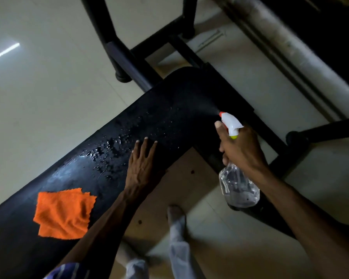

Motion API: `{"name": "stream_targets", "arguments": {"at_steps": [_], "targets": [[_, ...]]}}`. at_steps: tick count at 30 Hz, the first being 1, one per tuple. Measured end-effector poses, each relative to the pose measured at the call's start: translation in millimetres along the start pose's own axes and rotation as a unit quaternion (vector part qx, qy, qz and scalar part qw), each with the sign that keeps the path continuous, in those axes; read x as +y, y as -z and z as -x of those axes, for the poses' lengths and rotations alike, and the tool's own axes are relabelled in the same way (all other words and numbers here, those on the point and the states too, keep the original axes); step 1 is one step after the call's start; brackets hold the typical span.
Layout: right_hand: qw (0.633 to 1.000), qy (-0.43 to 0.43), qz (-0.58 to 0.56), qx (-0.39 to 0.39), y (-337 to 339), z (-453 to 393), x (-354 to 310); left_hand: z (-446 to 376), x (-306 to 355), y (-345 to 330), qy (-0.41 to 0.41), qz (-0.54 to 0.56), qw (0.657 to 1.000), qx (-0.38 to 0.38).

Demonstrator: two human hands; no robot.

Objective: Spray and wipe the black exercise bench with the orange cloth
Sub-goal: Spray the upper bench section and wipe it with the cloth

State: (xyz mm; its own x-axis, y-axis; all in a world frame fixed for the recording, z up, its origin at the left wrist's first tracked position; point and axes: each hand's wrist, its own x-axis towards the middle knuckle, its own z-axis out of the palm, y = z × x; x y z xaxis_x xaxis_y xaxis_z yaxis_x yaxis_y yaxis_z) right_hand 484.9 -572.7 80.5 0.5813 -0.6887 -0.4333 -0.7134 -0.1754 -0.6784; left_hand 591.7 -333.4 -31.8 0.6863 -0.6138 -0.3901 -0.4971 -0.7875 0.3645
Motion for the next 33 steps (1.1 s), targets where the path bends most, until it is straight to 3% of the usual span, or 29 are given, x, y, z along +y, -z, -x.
{"name": "stream_targets", "arguments": {"at_steps": [3,8,17,24,29,31,33], "targets": [[0.999,-0.003,-0.033,0.009,14.8,3.0,13.7,1.2,1.1,-2.7,0.001,-0.009,1.000,0.000],[0.998,-0.044,0.011,0.033,12.3,15.4,33.5,11.9,-3.3,-1.2,-0.001,-0.023,1.000,0.001],[0.996,-0.004,0.035,-0.085,-43.3,64.1,37.1,48.3,-30.7,4.9,0.046,-0.002,0.999,0.003],[0.982,0.025,0.051,-0.181,-95.2,98.3,33.1,84.6,-63.2,7.3,0.110,0.010,0.993,0.045],[0.975,0.079,0.125,-0.166,-128.0,115.1,27.5,104.5,-83.4,5.0,0.152,0.017,0.987,0.041],[0.969,0.081,0.133,-0.191,-138.7,118.7,22.4,108.0,-89.8,4.8,0.147,0.019,0.988,0.037],[0.972,0.071,0.146,-0.169,-148.0,120.6,16.6,109.4,-94.9,7.2,0.133,0.041,0.989,0.046]]}}
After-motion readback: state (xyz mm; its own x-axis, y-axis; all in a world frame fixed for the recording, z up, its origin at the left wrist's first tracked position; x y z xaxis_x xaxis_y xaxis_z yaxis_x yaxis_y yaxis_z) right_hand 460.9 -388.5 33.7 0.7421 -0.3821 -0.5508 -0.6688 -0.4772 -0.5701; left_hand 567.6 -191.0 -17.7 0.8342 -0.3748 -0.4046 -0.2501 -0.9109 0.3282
